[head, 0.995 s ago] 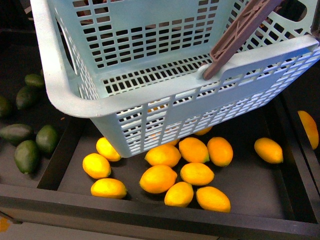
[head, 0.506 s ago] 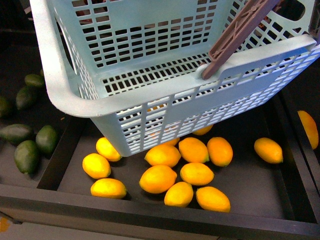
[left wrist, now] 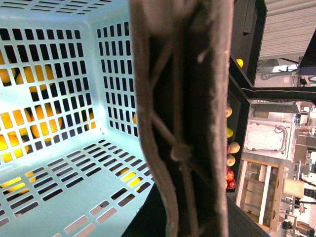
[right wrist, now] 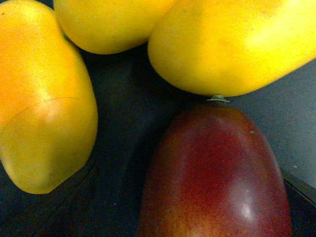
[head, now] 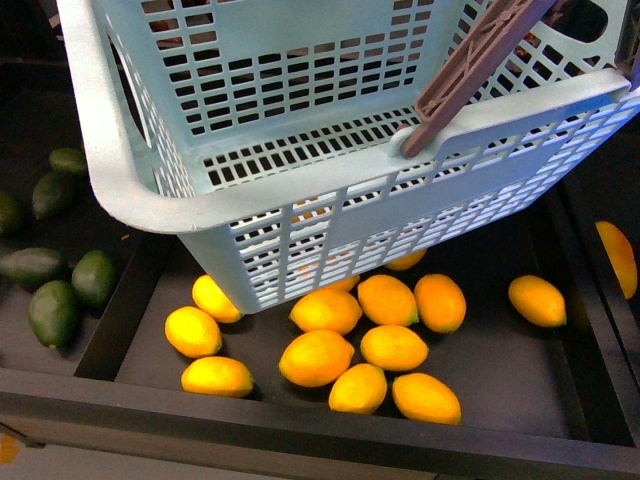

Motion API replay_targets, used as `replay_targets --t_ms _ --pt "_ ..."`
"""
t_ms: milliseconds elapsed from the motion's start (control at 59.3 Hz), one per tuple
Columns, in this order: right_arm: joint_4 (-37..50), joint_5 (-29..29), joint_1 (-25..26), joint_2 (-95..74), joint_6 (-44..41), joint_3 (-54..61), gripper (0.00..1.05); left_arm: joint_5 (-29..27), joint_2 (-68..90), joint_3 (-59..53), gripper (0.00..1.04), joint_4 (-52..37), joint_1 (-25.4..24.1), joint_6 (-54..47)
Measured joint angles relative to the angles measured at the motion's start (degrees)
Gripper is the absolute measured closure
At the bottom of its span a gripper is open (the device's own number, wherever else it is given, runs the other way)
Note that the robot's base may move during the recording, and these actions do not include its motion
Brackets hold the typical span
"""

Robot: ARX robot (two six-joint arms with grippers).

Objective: Pick mango and avocado into basket

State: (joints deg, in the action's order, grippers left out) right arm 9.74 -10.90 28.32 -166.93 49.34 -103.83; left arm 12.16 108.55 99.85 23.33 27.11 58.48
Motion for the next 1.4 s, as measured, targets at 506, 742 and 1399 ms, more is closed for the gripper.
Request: replay_targets --t_ms 506,742,1399 --pt "-2.08 -0.7 -1.36 -2.16 -0.28 -2.95 0.08 0.02 0.0 0.0 0.99 0.0 0.0 0.0" --pt "-2.51 -0.85 -1.36 -2.38 -0.66 -3.28 0.25 0.0 0.0 0.0 0.99 0.0 0.0 0.0" --pt "13.31 11.5 1.31 19.98 -12.68 22.56 0.48 0.02 0.0 0.0 0.99 0.0 0.0 0.0"
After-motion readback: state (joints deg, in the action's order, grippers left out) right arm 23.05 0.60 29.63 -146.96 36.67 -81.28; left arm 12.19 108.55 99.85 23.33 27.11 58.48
